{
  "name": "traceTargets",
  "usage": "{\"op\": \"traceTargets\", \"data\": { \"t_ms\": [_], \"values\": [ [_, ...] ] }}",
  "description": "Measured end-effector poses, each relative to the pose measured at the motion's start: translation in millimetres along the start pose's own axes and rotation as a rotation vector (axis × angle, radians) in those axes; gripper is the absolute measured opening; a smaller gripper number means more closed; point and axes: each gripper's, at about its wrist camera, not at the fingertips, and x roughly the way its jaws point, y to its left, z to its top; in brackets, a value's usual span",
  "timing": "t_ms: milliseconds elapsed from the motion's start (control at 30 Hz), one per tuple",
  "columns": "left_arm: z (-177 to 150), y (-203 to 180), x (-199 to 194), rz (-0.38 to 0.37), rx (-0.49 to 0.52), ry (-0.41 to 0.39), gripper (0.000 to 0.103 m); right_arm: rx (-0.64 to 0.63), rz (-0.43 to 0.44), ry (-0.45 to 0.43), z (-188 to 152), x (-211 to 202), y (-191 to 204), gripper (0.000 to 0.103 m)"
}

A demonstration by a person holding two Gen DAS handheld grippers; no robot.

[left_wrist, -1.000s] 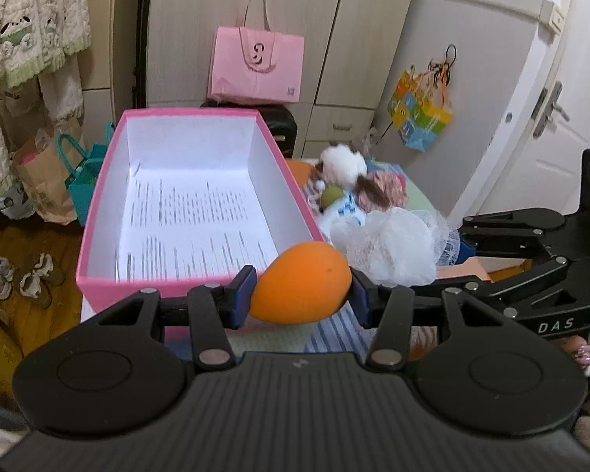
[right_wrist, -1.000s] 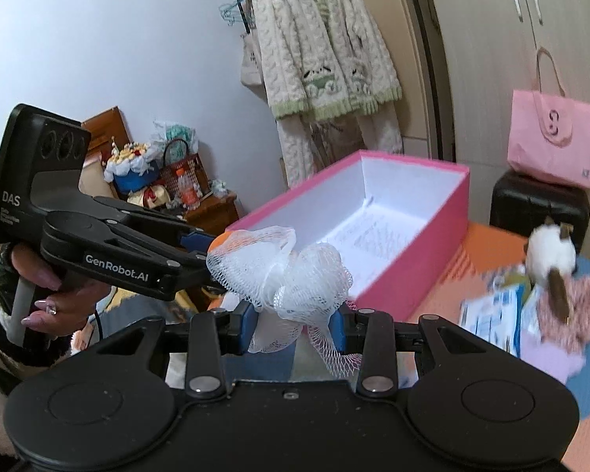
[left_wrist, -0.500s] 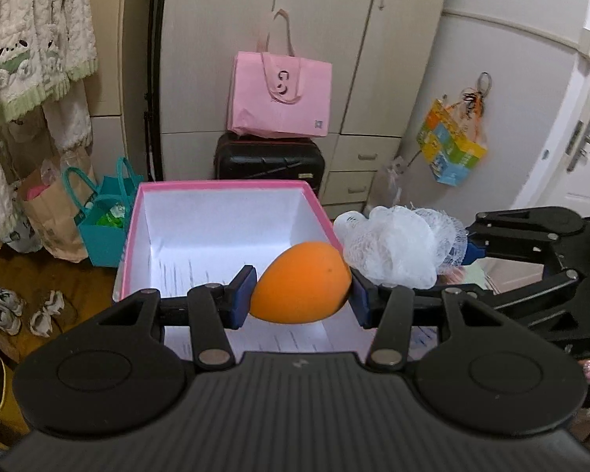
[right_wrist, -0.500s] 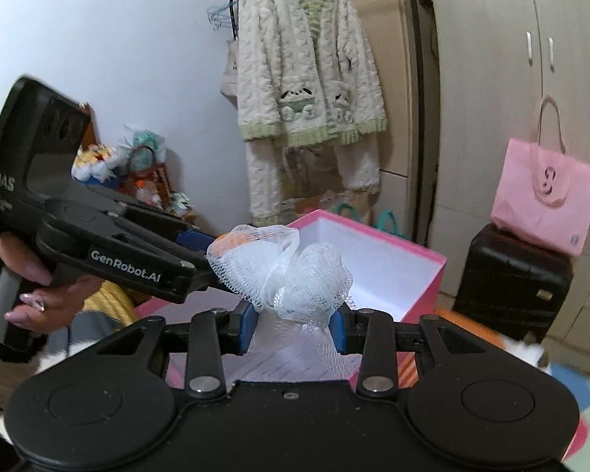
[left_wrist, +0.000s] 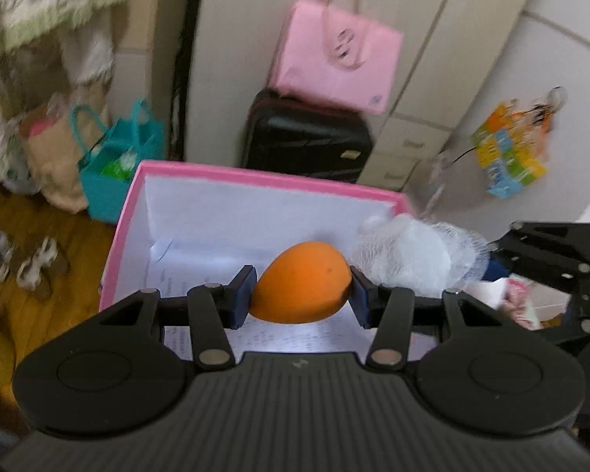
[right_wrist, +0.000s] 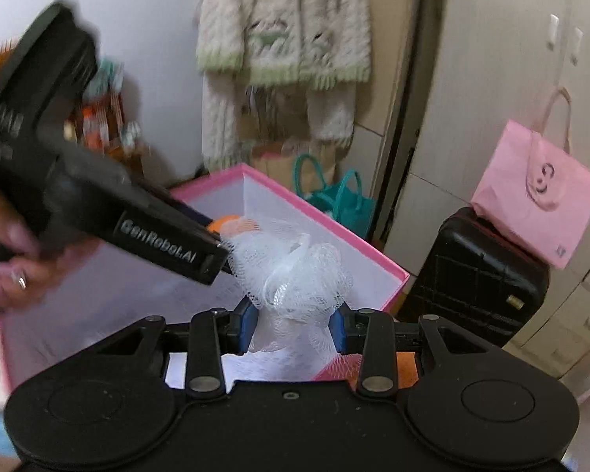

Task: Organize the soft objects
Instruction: 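Carry the sponge and bath puff with both grippers over the pink box, then open both grippers to drop the sponge and bath puff into the box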

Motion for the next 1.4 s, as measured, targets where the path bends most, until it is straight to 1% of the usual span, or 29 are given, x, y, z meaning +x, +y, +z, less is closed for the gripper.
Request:
{"op": "traceTargets", "data": {
  "t_ms": [100,200,333,367,467,533,667,800,933,1000,1033,1200,1233,1300,1400],
  "values": [
    [2.4,6.4,18.7,0.002,-0.046,0.077,0.049,-0.075,-0.015,0.035,3.8,12.2,0.8,0.042],
    [1.3,4.7,33.2,0.047,-0.036,0.123,0.049,-0.131,-0.021,0.063,6.0,22.9,3.4,0.042],
    [0.2,9.4,46.4,0.079,-0.059,0.139,0.049,-0.168,-0.033,0.117,7.2,40.9,4.4,0.045],
    [-0.8,11.3,49.7,0.082,-0.066,0.136,0.049,-0.163,-0.038,0.121,8.5,44.6,2.3,0.045],
    [-5.9,14.5,58.1,0.105,-0.073,0.127,0.049,-0.136,-0.018,0.130,13.2,55.4,-3.4,0.045],
    [-6.7,17.1,62.4,0.106,-0.083,0.142,0.049,-0.156,-0.024,0.142,12.3,59.9,-1.4,0.044],
    [-6.5,21.7,62.7,0.112,-0.101,0.138,0.049,-0.182,-0.029,0.150,12.2,65.9,3.9,0.046],
    [-5.8,20.7,64.1,0.120,-0.081,0.144,0.050,-0.220,-0.048,0.166,11.8,72.7,9.3,0.047],
    [-4.9,18.7,58.4,0.115,-0.074,0.140,0.054,-0.225,-0.099,0.158,9.2,71.2,13.4,0.058],
    [-5.2,16.1,51.5,0.111,-0.061,0.123,0.062,-0.207,-0.110,0.139,9.6,66.3,11.8,0.063],
    [-5.6,13.9,46.0,0.105,-0.050,0.107,0.063,-0.196,-0.112,0.126,10.2,63.1,10.4,0.065],
    [-5.1,3.2,16.1,0.095,0.014,0.029,0.064,-0.160,-0.122,0.054,12.5,37.7,20.2,0.065],
    [-5.9,2.1,9.2,0.090,0.014,0.014,0.064,-0.160,-0.133,0.046,12.7,33.0,23.9,0.065],
    [-8.0,1.2,-1.1,0.078,0.009,0.011,0.064,-0.144,-0.146,0.036,12.6,22.2,27.9,0.065],
    [-14.0,0.6,-22.9,0.060,0.005,-0.008,0.064,-0.075,-0.110,0.018,10.3,0.1,25.5,0.065]
  ]
}}
